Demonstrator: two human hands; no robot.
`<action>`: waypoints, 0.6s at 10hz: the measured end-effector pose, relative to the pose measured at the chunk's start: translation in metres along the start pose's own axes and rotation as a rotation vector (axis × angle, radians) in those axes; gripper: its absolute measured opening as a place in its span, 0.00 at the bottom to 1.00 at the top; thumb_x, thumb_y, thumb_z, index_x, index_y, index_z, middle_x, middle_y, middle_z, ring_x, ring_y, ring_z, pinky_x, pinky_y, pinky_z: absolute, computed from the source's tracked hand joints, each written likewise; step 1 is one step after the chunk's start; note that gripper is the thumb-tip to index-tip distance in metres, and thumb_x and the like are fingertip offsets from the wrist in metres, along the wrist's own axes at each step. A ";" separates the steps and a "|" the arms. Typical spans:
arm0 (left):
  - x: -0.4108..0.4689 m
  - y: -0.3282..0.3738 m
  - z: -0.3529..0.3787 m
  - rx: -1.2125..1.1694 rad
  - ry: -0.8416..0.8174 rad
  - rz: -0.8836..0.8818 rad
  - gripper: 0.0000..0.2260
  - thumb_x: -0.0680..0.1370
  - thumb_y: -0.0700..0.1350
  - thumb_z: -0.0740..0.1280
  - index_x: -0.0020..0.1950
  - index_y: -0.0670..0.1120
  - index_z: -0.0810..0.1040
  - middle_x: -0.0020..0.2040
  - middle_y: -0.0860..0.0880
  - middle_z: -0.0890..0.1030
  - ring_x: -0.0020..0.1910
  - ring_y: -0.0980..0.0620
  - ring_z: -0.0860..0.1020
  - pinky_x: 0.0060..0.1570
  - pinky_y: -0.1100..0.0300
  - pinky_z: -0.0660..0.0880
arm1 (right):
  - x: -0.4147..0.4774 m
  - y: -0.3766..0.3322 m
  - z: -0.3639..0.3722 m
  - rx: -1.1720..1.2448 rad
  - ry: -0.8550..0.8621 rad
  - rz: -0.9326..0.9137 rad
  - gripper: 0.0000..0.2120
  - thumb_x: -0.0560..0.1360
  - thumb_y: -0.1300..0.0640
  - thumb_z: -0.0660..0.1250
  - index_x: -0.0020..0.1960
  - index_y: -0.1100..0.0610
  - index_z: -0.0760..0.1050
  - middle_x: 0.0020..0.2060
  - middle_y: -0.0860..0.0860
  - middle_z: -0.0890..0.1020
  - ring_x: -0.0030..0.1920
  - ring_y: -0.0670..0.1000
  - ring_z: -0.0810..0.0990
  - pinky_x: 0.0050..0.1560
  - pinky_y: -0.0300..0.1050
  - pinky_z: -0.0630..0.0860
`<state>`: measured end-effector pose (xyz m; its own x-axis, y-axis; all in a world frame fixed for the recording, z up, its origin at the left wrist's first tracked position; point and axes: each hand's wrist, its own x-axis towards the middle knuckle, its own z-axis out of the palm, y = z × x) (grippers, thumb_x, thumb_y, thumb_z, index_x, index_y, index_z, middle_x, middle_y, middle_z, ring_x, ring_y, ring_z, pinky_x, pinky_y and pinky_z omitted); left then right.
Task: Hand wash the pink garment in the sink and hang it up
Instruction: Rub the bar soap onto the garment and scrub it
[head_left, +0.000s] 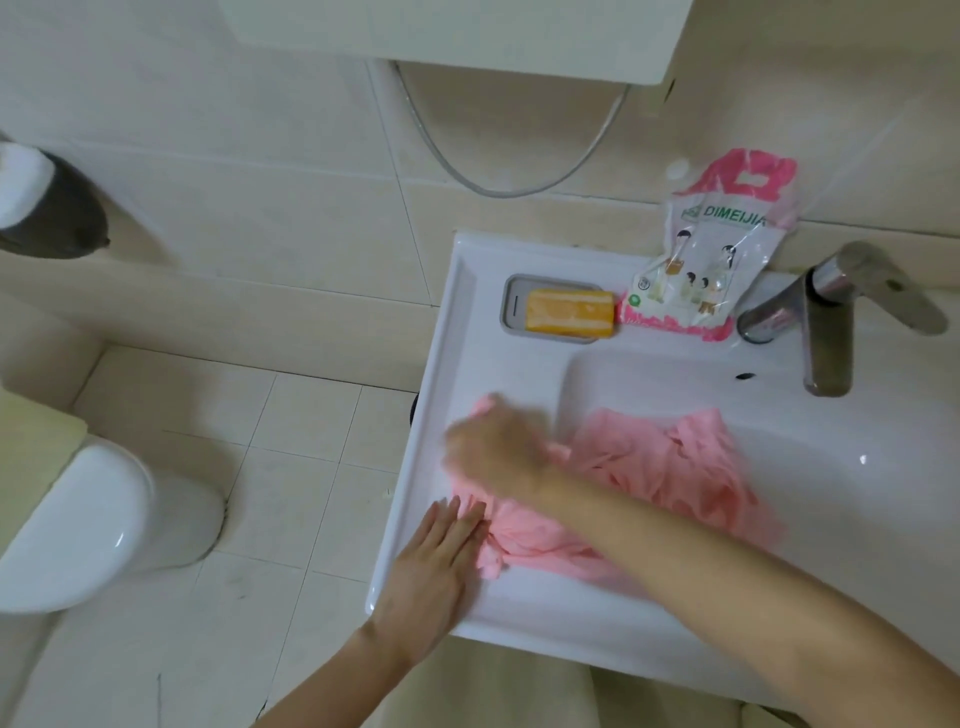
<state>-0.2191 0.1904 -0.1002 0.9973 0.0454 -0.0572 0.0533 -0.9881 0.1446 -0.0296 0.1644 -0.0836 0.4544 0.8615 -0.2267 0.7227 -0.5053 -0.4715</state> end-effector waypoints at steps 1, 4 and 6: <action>-0.005 -0.002 0.003 0.053 -0.052 0.020 0.27 0.68 0.40 0.53 0.63 0.40 0.78 0.65 0.43 0.77 0.64 0.39 0.74 0.67 0.48 0.58 | 0.001 0.009 -0.007 -0.266 -0.157 -0.227 0.13 0.77 0.55 0.57 0.52 0.57 0.78 0.50 0.56 0.81 0.51 0.58 0.80 0.45 0.46 0.73; -0.024 -0.005 -0.001 -0.043 -0.067 0.073 0.25 0.82 0.49 0.46 0.64 0.42 0.78 0.64 0.46 0.77 0.65 0.42 0.74 0.66 0.48 0.61 | 0.017 0.025 -0.003 -0.311 -0.059 -0.161 0.10 0.75 0.56 0.59 0.50 0.55 0.78 0.46 0.53 0.83 0.48 0.57 0.82 0.45 0.44 0.68; -0.022 -0.005 0.001 -0.070 -0.033 0.056 0.20 0.76 0.50 0.62 0.64 0.44 0.77 0.66 0.47 0.76 0.68 0.45 0.71 0.68 0.48 0.61 | 0.026 0.038 0.008 0.021 0.240 -0.528 0.09 0.71 0.53 0.61 0.38 0.56 0.78 0.36 0.59 0.78 0.36 0.57 0.78 0.31 0.45 0.66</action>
<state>-0.2410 0.1939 -0.1006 0.9967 -0.0161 -0.0797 0.0016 -0.9761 0.2174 0.0057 0.1679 -0.1139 0.1421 0.9598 0.2420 0.8740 -0.0069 -0.4859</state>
